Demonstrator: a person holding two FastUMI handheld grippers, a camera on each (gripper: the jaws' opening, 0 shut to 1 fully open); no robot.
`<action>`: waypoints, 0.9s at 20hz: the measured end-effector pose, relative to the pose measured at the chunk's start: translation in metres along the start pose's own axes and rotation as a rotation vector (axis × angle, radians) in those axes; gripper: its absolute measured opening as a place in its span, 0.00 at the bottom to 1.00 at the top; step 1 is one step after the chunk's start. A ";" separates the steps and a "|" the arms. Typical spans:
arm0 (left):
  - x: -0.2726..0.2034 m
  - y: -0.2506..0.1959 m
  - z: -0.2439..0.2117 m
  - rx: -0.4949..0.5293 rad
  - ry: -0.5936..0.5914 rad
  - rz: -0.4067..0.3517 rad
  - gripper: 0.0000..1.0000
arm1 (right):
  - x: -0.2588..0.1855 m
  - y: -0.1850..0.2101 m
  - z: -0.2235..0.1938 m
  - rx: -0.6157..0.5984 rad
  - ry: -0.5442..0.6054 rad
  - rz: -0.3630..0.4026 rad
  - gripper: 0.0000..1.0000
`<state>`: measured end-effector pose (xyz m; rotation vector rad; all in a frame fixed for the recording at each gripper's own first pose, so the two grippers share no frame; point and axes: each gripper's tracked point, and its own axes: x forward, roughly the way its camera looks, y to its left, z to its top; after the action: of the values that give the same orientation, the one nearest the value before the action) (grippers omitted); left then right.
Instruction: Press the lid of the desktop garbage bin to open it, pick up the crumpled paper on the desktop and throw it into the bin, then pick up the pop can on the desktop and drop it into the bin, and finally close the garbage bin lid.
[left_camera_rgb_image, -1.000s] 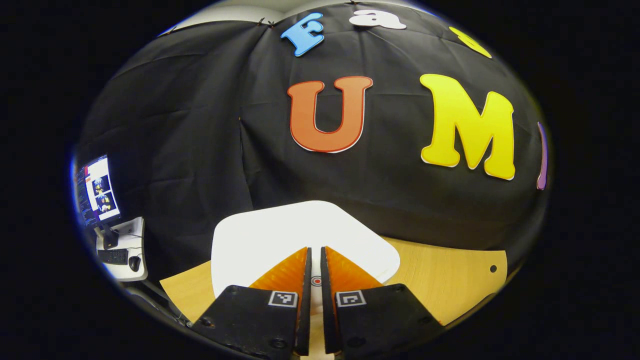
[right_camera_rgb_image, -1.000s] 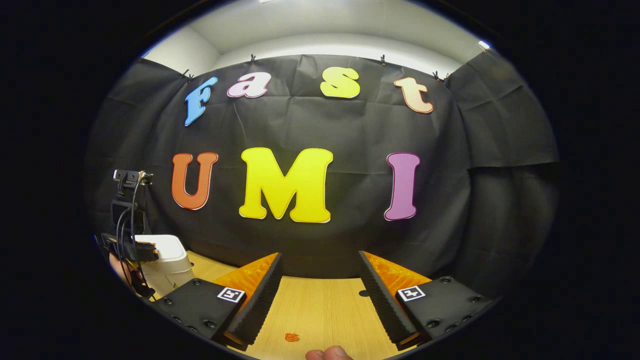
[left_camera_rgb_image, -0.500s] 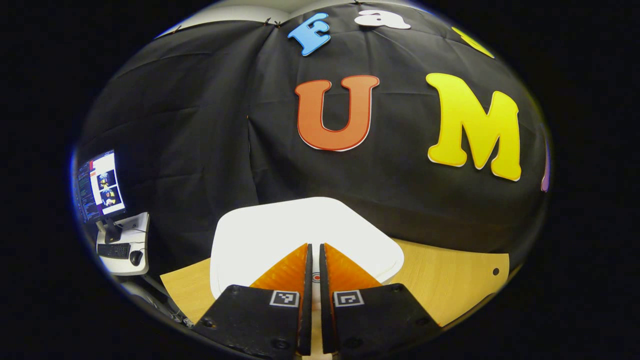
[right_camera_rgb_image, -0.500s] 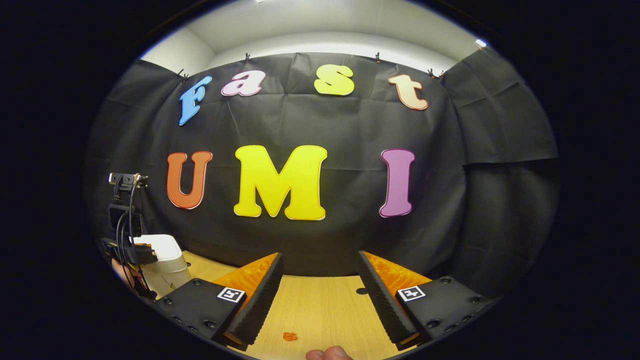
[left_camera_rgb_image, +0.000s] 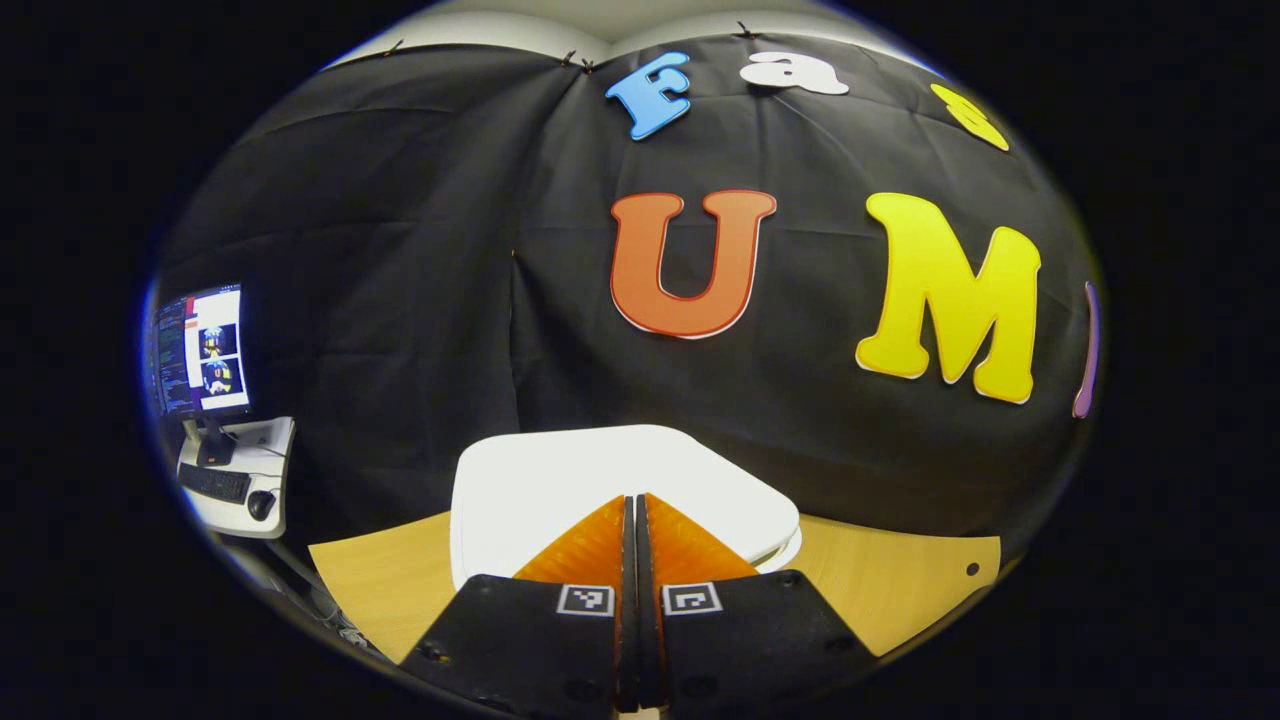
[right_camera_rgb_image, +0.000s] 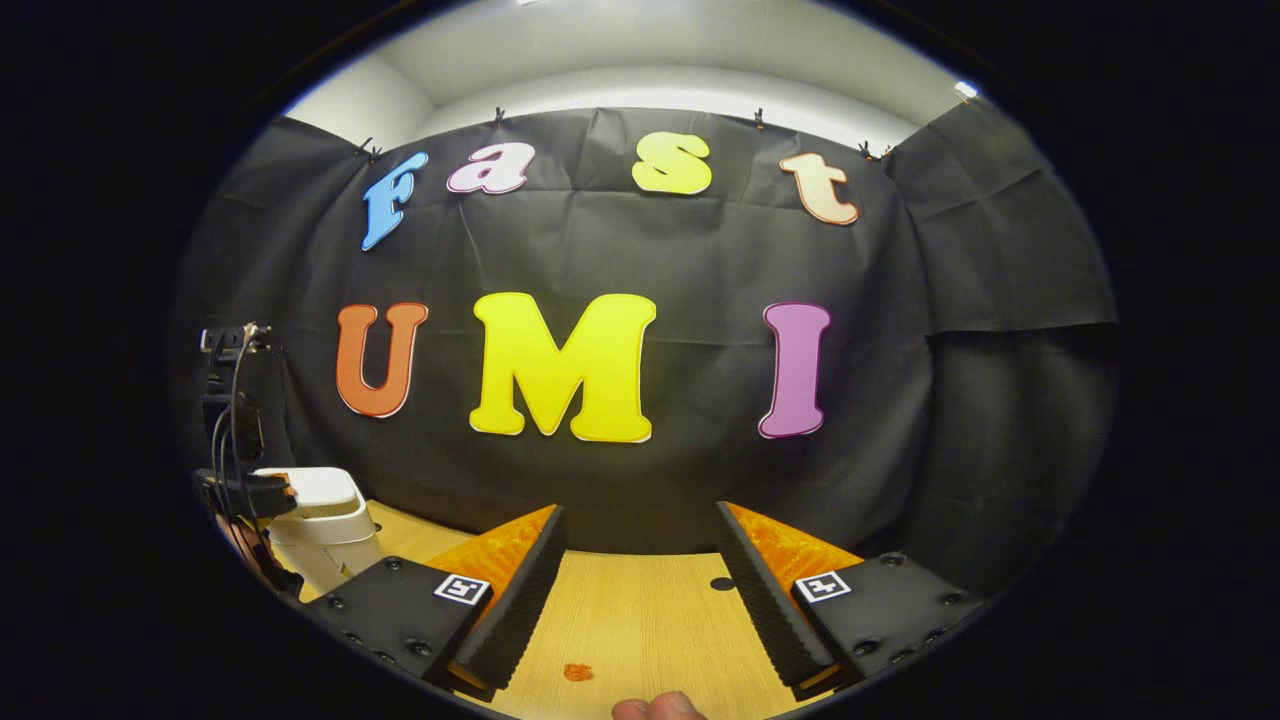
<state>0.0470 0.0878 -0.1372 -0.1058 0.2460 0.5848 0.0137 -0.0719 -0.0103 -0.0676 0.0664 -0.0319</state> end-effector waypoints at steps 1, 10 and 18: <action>-0.006 0.000 0.011 0.013 -0.031 -0.006 0.04 | -0.001 0.002 0.001 -0.004 -0.009 0.004 0.95; -0.045 -0.009 0.060 0.026 -0.134 -0.122 0.08 | -0.003 0.022 0.008 0.035 -0.044 0.049 0.94; -0.076 -0.030 0.062 0.067 -0.145 -0.258 0.11 | -0.010 0.028 -0.001 0.036 -0.044 0.072 0.94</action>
<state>0.0152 0.0327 -0.0566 -0.0290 0.1088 0.3255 0.0045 -0.0443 -0.0128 -0.0296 0.0245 0.0407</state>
